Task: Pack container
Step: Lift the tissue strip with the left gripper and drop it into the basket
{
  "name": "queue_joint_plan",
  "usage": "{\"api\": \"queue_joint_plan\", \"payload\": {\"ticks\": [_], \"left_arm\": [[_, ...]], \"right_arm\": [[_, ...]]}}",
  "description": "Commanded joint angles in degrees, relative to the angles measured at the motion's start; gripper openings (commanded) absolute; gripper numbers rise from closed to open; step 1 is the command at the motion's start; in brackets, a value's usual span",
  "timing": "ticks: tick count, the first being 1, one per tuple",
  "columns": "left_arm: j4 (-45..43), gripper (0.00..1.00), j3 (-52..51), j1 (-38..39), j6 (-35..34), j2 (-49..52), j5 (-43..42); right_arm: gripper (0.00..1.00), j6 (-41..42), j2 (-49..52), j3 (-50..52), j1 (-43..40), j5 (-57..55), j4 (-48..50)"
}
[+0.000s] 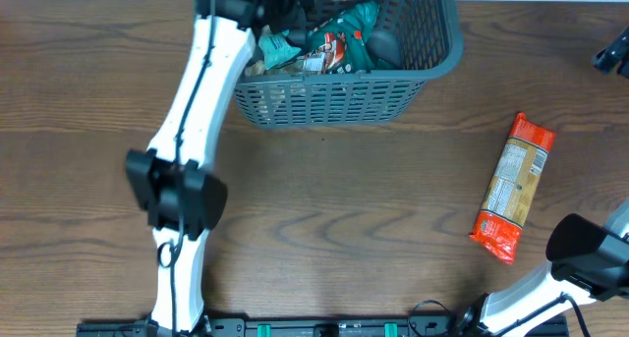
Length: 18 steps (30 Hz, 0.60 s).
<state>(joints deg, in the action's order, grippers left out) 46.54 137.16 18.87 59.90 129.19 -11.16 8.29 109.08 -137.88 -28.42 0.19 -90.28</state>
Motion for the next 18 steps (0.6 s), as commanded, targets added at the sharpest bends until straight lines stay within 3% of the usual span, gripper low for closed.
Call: {"api": "queue_joint_plan", "payload": {"ticks": [1, 5, 6, 8, 13, 18], "left_arm": [[-0.1, 0.43, -0.1, -0.3, -4.1, 2.3, 0.2], [1.9, 0.60, -0.1, -0.6, -7.8, 3.6, 0.2], [2.5, 0.70, -0.1, -0.7, -7.8, 3.5, 0.3], [3.6, 0.99, 0.0, -0.8, -7.8, 2.5, 1.8], [4.2, 0.98, 0.0, -0.9, -13.9, -5.2, 13.7], [11.8, 0.98, 0.0, -3.8, -27.7, -18.3, 18.5]], "right_arm": [[0.99, -0.9, -0.1, 0.0, 0.0, 0.5, -0.5], [0.99, -0.9, -0.1, 0.0, 0.0, 0.5, -0.8], [0.99, -0.9, -0.1, 0.0, 0.0, 0.5, -0.8], [0.99, -0.9, -0.1, 0.0, 0.0, 0.5, -0.8], [0.99, -0.9, -0.1, 0.0, 0.0, 0.5, -0.7], [0.99, -0.6, -0.1, 0.0, 0.0, 0.8, 1.8]]}}
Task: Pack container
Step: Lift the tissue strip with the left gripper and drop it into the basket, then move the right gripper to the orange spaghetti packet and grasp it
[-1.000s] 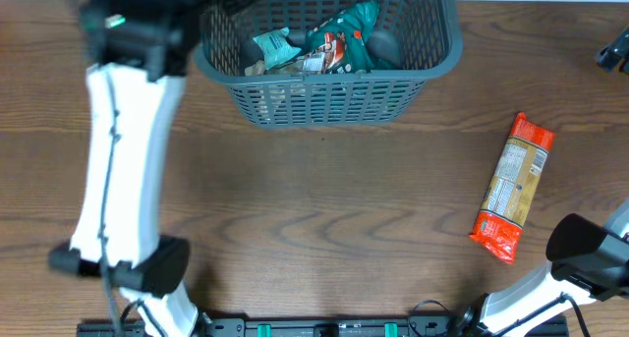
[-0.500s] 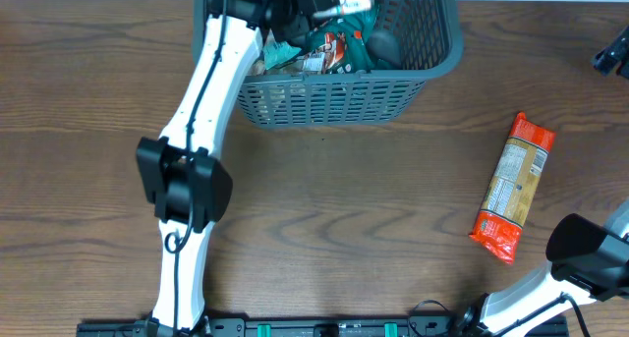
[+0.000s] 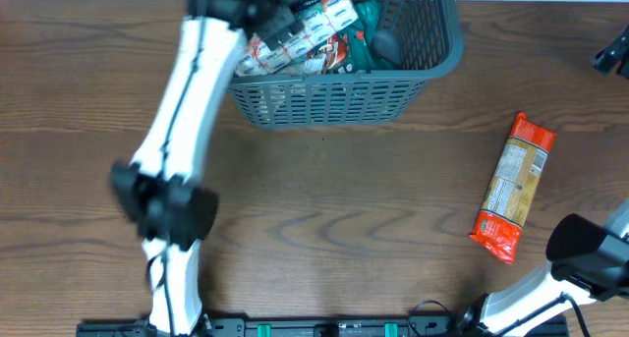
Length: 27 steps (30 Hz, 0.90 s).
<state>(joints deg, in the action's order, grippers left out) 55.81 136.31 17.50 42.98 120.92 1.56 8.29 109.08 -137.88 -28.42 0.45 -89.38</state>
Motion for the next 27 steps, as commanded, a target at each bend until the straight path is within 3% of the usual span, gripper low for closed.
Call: {"api": "queue_joint_plan", "payload": {"ticks": [1, 5, 9, 13, 18, 22, 27], "left_arm": [[4.7, 0.99, 0.9, -3.6, -13.7, -12.3, 6.5], [16.1, 0.98, 0.9, -11.8, -21.6, -20.4, 6.6], [25.0, 0.99, 0.6, -22.3, -23.8, -23.8, 5.4], [24.3, 0.99, -1.6, -31.5, -24.3, -24.0, -5.1], [23.5, 0.99, -8.0, -37.6, -24.7, -21.2, -7.2], [18.7, 0.99, -17.4, -39.1, -24.7, -19.6, -7.2], [11.6, 0.99, -29.3, -39.3, -24.7, -18.1, -7.1]], "right_arm": [[0.99, -0.7, -0.1, 0.0, 0.0, 1.0, 1.1], [0.99, 0.8, -0.2, -0.2, 0.0, 1.9, 0.6], [0.99, 5.3, -1.9, -0.2, 0.0, -1.0, -3.1], [0.99, 8.9, -5.2, -0.2, 0.0, -6.1, -7.9], [0.99, 6.8, -12.9, 3.1, 0.0, -6.0, -8.0], [0.99, 6.9, -21.4, 10.9, 0.0, -4.9, -7.9], [0.99, 7.2, -32.0, 28.2, 0.0, -5.0, -7.6]]}}
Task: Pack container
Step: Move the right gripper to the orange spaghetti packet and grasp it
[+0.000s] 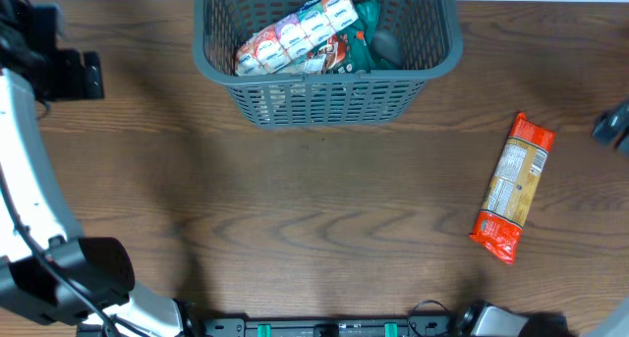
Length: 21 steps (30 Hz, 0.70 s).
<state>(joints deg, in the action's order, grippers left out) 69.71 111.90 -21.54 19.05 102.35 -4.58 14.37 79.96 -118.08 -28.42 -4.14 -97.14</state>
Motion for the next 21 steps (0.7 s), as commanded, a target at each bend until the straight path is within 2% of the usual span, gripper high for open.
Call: {"api": "queue_joint_plan", "payload": {"ticks": [1, 6, 11, 15, 21], "left_arm": [[-4.2, 0.99, -7.3, -0.3, -0.7, 0.5, -1.0], [-10.7, 0.99, -16.2, -0.3, -0.7, 0.5, -1.0], [-12.7, 0.99, -18.0, -0.2, -0.7, 0.5, -1.0], [-13.1, 0.99, -18.0, -0.2, -0.7, 0.4, -1.0], [-13.3, 0.99, -18.0, -0.2, -0.7, 0.4, -1.0]], "right_arm": [[0.99, 1.5, -4.2, 11.7, 0.0, -0.4, 0.7], [0.99, 1.1, -8.4, 29.2, 0.0, -0.5, 11.9], [0.99, -1.2, -6.9, 42.5, 0.0, -2.1, 27.0], [0.99, -1.2, -2.8, 49.7, 0.0, -1.4, 35.8], [0.99, -1.2, 5.7, 54.1, 0.0, -0.8, 42.9]]}}
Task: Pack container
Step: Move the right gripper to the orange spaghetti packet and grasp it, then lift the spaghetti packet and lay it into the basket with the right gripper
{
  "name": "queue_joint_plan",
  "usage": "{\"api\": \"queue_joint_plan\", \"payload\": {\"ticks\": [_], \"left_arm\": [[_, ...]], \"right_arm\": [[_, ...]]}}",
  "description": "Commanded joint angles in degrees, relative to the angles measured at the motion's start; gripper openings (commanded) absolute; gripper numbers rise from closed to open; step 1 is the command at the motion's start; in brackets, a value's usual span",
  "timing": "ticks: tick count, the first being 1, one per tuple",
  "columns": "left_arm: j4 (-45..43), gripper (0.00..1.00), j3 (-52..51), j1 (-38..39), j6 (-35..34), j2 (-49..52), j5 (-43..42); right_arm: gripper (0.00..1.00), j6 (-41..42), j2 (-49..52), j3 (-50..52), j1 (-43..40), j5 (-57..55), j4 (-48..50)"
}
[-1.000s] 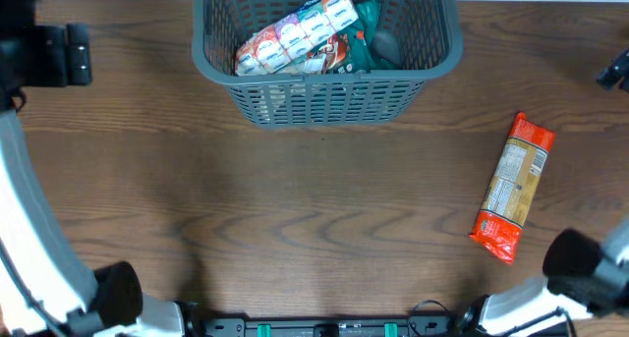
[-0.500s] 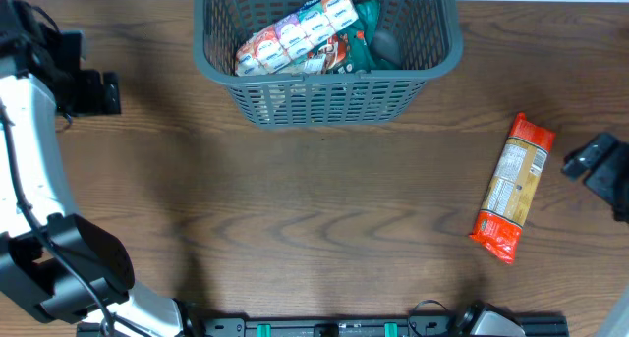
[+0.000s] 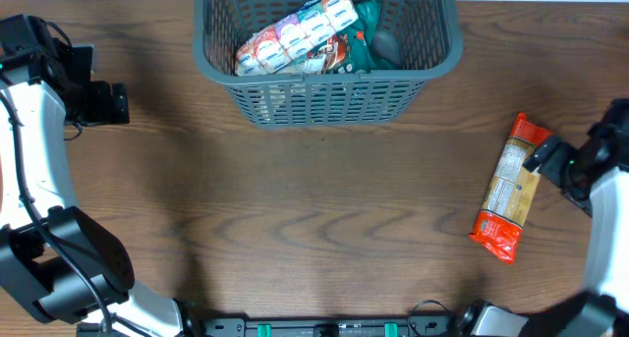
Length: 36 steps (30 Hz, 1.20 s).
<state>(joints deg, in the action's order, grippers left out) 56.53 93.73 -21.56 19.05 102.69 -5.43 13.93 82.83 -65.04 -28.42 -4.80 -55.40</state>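
A grey mesh basket [image 3: 324,96] stands at the top centre. In it lie a long white and pink multipack [image 3: 295,32] and some green and red packets [image 3: 362,40]. An orange packet [image 3: 511,190] lies flat on the table at the right. My right gripper [image 3: 550,160] hovers at that packet's upper right edge, and its jaws are too dark to read. Far to the left of the basket, my left gripper [image 3: 103,96] holds nothing and its fingers look spread.
The wooden table [image 3: 314,229] stretches between the basket and the front edge. The left arm's base joint [image 3: 69,268] sits at the lower left. A dark rail [image 3: 324,327] runs along the front edge.
My right gripper has come in from the far right edge and now sits at the orange packet's upper end. My left gripper has shifted slightly right and down, still away from the basket.
My left arm first reached over the basket's left part, then held the white and pink multipack there. By the last earlier moment the multipack lay in the basket and the left arm was back at the far left. Now my right gripper is beside the orange packet.
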Motion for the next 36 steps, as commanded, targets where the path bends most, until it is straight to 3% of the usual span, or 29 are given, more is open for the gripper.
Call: {"api": "queue_joint_plan", "payload": {"ticks": [1, 18, 36], "left_arm": [[-0.2, 0.98, 0.1, -0.2, -0.7, 0.0, -0.2], [-0.8, 0.99, 0.1, -0.2, -0.5, 0.0, -0.2], [-1.6, 0.98, 0.1, -0.2, 0.4, 0.0, -0.2]], "right_arm": [[0.99, -0.7, 4.4, 1.2, 0.0, -0.1, 2.0], [0.99, -0.7, 21.1, 1.4, 0.0, 3.4, 10.8], [0.99, -0.7, 22.3, 3.8, 4.4, 3.7, 16.2]]}}
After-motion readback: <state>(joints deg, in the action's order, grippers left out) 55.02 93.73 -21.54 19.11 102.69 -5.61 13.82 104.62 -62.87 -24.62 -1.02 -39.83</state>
